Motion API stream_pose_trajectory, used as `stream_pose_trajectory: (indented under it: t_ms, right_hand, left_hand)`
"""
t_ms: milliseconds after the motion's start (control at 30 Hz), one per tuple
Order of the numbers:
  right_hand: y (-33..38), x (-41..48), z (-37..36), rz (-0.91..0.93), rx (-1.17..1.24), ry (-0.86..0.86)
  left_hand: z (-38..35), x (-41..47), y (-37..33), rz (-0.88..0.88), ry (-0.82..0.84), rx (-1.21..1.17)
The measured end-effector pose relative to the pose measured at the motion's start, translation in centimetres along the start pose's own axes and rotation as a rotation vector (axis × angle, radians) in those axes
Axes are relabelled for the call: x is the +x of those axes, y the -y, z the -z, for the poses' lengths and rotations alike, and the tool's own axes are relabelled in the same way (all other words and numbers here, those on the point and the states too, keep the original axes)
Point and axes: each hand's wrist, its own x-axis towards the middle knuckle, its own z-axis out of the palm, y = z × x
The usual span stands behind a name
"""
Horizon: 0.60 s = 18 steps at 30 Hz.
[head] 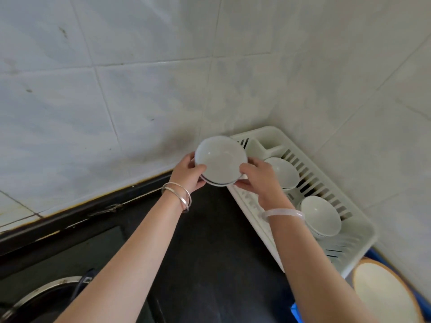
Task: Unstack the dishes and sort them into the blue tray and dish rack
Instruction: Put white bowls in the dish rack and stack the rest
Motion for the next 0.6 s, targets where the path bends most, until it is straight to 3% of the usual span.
stream_pose_trajectory:
  t_ms: [233,600]
  right_hand:
    - [-0.4,-0.8,8.8,-0.012,0.082,-0.143]
    - [-8.0,0.3,13.6,-0.246,0.185,-0.266]
  left_hand:
    - [-8.9,0.3,-0.1,0.091,0.203,0.195]
    - [-15.6,4.2,4.3,0.183,0.447,0.832]
